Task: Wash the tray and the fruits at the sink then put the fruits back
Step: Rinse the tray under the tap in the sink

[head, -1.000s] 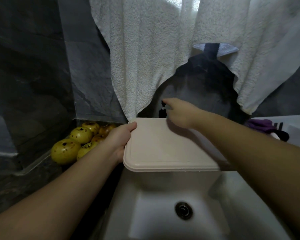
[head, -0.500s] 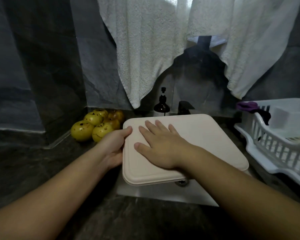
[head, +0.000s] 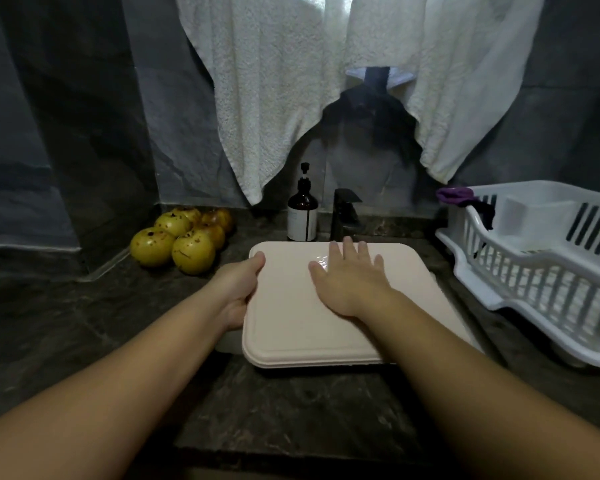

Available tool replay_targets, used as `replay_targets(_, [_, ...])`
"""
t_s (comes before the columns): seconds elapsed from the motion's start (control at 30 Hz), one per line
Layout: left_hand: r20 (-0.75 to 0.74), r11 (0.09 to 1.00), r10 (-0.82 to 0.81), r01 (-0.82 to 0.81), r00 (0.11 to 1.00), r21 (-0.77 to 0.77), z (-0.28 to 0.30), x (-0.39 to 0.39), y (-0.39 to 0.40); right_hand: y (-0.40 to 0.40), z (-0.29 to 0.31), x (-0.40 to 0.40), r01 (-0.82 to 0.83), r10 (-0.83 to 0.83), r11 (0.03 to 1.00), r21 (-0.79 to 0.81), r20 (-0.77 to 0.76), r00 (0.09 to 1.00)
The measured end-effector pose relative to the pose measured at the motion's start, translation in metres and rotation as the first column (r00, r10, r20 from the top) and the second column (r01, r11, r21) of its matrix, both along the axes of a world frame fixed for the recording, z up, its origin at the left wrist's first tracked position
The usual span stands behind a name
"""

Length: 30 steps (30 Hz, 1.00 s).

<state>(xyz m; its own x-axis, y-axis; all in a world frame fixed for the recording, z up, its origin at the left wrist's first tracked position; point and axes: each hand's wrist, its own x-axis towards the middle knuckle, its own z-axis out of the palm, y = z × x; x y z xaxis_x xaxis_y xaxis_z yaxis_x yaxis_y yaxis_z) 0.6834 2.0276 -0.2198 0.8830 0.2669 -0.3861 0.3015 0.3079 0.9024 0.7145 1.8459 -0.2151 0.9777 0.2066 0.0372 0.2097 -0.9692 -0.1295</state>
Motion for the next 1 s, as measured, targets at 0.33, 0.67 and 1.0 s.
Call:
replay_targets(0.33, [-0.049,0.998,-0.025,0.022,0.998,-0.060,-0.015,0.012,0.007,-0.057,-0.017,0.018,0.067,-0.067,0.998,-0.009,0.005,0.998])
replay_targets(0.67, [-0.008,0.991,-0.094,0.093,0.996,-0.099,-0.021,0.028,-0.025,0.003,-0.028,0.010,-0.308,0.308,0.951,-0.012,0.077,0.948])
replay_targets(1.0, [0.089,0.999,-0.030,0.032,0.996,-0.026,-0.027,0.037,-0.027,0.019,-0.041,-0.004,-0.269,0.262,0.962,0.043,0.119,0.958])
